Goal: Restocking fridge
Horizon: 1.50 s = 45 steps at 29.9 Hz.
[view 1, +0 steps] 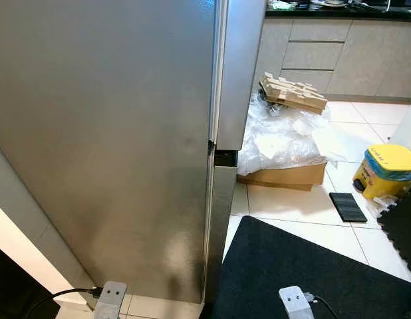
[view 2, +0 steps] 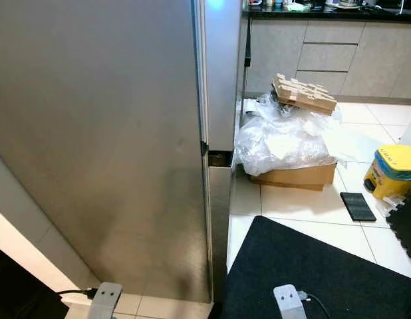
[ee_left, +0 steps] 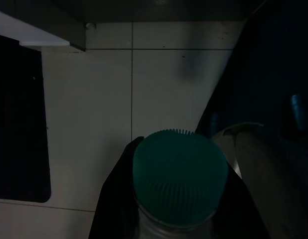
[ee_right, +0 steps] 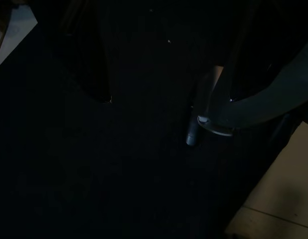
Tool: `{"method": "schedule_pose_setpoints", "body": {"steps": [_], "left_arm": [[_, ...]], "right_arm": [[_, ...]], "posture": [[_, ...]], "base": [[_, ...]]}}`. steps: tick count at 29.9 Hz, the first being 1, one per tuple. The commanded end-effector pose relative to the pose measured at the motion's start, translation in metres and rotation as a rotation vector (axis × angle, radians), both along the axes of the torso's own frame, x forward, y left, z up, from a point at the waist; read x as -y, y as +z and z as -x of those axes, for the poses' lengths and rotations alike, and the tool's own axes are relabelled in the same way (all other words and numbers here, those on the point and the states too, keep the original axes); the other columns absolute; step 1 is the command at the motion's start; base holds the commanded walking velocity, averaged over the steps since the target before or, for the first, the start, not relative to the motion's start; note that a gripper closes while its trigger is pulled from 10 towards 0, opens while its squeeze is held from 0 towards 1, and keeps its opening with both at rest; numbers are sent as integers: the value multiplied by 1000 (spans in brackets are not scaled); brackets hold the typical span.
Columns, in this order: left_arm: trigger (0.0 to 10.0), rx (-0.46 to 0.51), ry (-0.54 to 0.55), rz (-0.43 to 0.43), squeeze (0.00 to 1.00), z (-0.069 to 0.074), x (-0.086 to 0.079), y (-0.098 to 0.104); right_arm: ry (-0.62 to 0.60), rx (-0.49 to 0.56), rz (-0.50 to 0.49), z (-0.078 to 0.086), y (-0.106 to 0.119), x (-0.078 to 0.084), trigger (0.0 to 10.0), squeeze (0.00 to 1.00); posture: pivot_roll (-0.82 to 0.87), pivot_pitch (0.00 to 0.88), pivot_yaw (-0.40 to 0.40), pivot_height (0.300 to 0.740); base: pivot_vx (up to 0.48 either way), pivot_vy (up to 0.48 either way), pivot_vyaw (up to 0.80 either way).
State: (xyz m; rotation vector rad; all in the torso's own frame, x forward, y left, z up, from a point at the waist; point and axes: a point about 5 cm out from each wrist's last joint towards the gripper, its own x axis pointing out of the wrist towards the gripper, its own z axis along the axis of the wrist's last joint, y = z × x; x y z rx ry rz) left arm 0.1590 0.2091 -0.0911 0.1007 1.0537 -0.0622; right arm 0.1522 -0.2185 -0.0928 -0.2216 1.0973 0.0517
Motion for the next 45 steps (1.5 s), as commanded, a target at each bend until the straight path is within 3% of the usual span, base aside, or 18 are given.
{"method": "schedule_pose_setpoints", "body": {"steps": [1,19,45], "left_arm": [[10000,-23,-23,2,0,3,6,-2],[10000,-8,-73,2,0,-8,12,1],[10000,-24,-117,-12,0,-6,13,0]], "right_arm": [[-16,-8,9,3,-1,3,10000,0],[-59,2,12,2,1,7,10000,0],[-70,-3,9,5,0,8,10000,0]], "posture": [[43,0,8,740],[12,0,35,740],[1,0,48,740]], "base": [[0,0,0],[0,0,0],[0,271,0]]}}
